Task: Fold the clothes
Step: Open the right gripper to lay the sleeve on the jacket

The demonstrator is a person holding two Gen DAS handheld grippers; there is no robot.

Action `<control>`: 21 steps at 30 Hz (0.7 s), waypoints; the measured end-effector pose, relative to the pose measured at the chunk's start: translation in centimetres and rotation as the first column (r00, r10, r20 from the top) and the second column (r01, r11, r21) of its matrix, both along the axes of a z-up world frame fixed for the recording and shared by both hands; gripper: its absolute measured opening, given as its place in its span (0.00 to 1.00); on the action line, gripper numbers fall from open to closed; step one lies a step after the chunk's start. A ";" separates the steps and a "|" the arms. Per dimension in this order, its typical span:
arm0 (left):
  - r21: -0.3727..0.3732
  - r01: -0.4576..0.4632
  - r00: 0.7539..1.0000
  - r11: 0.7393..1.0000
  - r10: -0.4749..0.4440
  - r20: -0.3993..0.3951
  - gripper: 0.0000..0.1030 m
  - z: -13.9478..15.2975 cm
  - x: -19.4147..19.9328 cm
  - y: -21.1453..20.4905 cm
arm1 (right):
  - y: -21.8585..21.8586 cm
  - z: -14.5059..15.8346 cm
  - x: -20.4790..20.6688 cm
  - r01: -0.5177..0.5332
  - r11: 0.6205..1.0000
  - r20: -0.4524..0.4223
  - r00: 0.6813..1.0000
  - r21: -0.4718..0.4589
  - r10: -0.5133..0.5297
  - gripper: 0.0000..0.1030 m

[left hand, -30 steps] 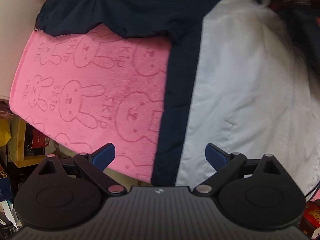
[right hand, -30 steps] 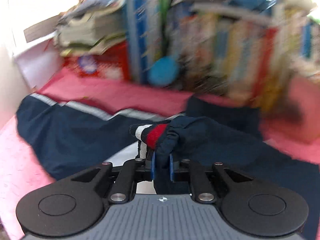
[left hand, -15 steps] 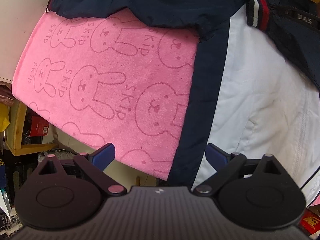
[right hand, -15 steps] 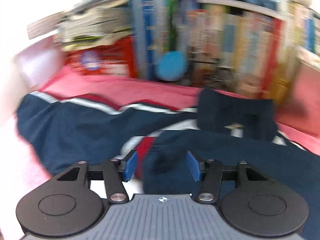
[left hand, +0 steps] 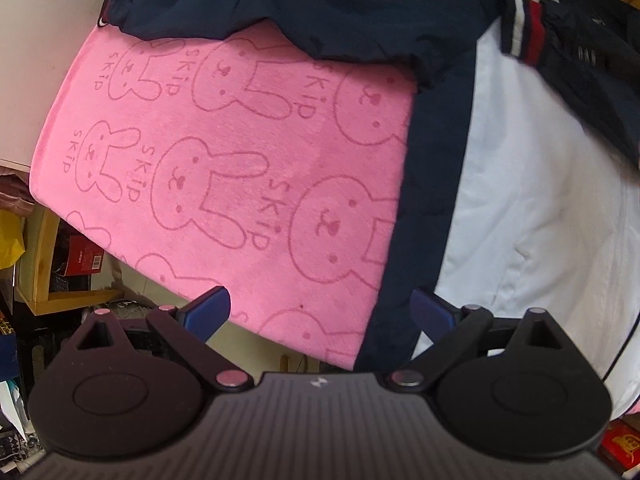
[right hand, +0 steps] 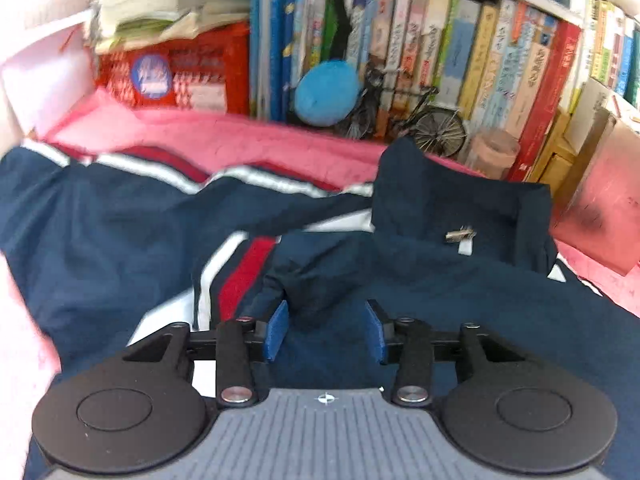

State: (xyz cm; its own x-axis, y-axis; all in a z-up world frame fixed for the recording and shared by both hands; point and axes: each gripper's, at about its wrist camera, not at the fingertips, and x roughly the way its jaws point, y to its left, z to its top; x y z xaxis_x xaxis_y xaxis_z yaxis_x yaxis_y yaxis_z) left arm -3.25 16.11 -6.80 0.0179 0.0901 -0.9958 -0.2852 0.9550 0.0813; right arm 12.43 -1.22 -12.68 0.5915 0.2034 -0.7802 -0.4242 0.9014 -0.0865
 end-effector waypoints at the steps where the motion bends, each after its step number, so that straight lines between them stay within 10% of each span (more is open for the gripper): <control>1: -0.002 -0.003 1.000 1.000 0.003 0.003 0.95 0.0 0.2 0.2 | 0.2 -0.7 0.1 -0.005 1.000 -0.021 1.000 -0.027 0.004 0.46; 10: -0.085 -0.063 0.983 0.994 0.077 0.168 0.95 1.2 2.2 6.0 | -0.5 3.3 -1.2 -0.003 0.997 0.062 0.998 -0.083 0.008 0.73; 16: -0.188 -0.325 0.842 0.927 0.374 0.389 0.80 -0.3 5.8 20.4 | -1.8 4.4 -2.8 0.068 0.993 0.027 0.998 -0.093 -0.065 0.73; 21: -0.118 -0.426 0.778 0.897 0.430 0.457 0.73 -2.2 9.0 28.0 | -1.3 4.4 -4.5 0.078 0.985 -0.016 0.997 -0.157 -0.081 0.73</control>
